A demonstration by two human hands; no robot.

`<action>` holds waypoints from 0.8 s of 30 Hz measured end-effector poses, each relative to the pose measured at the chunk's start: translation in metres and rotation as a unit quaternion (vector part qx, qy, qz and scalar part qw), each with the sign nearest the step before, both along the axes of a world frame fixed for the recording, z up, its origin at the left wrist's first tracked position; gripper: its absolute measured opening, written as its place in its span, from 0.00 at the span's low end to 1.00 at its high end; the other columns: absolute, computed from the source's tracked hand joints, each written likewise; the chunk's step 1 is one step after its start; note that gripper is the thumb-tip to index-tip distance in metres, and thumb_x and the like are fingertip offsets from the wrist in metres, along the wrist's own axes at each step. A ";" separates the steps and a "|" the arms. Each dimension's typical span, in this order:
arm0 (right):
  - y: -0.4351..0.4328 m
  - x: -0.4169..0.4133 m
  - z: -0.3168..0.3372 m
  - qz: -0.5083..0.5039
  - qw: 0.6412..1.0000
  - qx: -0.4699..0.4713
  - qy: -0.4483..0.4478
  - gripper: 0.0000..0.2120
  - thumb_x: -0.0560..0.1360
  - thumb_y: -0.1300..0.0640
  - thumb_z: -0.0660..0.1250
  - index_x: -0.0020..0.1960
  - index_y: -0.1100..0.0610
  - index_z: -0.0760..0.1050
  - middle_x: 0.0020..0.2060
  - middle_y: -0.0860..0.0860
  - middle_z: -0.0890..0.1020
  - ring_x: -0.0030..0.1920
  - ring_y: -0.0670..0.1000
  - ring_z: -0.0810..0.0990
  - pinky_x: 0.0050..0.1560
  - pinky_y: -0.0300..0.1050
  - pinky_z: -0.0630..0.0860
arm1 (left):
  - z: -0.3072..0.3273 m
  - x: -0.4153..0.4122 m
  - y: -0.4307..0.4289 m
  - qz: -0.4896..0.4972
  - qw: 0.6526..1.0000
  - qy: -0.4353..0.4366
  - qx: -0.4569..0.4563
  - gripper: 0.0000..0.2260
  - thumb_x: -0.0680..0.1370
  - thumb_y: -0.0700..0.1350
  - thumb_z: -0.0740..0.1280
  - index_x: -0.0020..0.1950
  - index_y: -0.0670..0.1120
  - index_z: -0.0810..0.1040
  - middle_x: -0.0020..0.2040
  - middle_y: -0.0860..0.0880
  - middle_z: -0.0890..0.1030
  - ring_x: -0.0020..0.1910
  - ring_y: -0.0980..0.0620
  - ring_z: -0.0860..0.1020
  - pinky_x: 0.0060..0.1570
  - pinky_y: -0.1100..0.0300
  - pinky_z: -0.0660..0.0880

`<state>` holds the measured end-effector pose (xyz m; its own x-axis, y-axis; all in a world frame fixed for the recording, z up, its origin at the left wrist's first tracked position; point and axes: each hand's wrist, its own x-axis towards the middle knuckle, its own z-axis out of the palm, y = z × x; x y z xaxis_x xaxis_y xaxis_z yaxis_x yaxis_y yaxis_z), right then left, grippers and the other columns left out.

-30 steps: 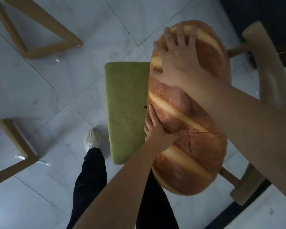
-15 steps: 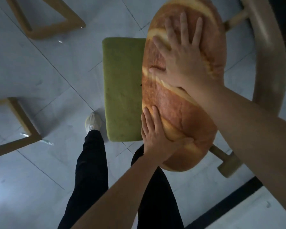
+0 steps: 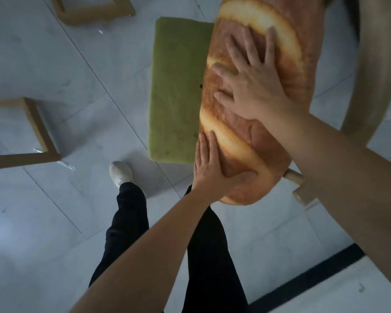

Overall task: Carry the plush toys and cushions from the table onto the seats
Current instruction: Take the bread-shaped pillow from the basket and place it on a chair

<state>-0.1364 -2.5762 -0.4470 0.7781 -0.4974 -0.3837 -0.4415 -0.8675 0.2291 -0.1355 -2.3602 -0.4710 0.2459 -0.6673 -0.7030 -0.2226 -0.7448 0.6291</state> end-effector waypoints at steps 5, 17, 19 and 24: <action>0.058 -0.055 0.018 -0.133 0.985 -0.021 -0.103 0.33 0.82 0.35 0.51 0.82 0.48 0.56 0.83 0.61 0.52 0.82 0.66 0.49 0.76 0.75 0.47 | -0.011 0.011 -0.002 -0.046 0.999 -0.002 -0.017 0.64 0.59 0.79 0.63 0.82 0.53 0.32 0.83 0.49 0.34 0.82 0.49 0.36 0.81 0.47 0.40; 0.064 -0.050 0.018 -0.190 0.978 0.028 -0.077 0.35 0.80 0.33 0.52 0.83 0.47 0.52 0.83 0.59 0.48 0.82 0.66 0.46 0.76 0.76 0.46 | 0.032 0.039 0.033 -0.066 0.992 0.072 0.083 0.28 0.83 0.58 0.60 0.82 0.56 0.58 0.80 0.48 0.64 0.69 0.46 0.74 0.59 0.60 0.71; 0.074 -0.047 0.038 -0.243 0.964 0.087 -0.070 0.34 0.82 0.35 0.50 0.83 0.48 0.52 0.83 0.58 0.46 0.83 0.64 0.44 0.78 0.72 0.45 | 0.063 0.080 0.034 -0.087 0.990 0.036 0.103 0.20 0.85 0.57 0.57 0.68 0.48 0.80 0.59 0.49 0.81 0.51 0.50 0.80 0.45 0.63 0.73; 0.136 -0.038 0.133 -0.392 0.842 0.324 -0.179 0.34 0.83 0.34 0.51 0.82 0.52 0.56 0.80 0.52 0.65 0.78 0.57 0.66 0.77 0.58 0.64 | 0.181 0.187 0.065 -0.061 0.991 -0.113 0.031 0.20 0.85 0.55 0.58 0.74 0.50 0.74 0.70 0.47 0.78 0.65 0.45 0.77 0.60 0.57 0.69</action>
<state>-0.1740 -2.4405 -0.3135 0.4317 -0.6884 -0.5828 -0.8766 -0.1681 -0.4508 0.0513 -2.2955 -0.2902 0.3222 -0.6594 -0.6793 -0.4443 -0.7389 0.5065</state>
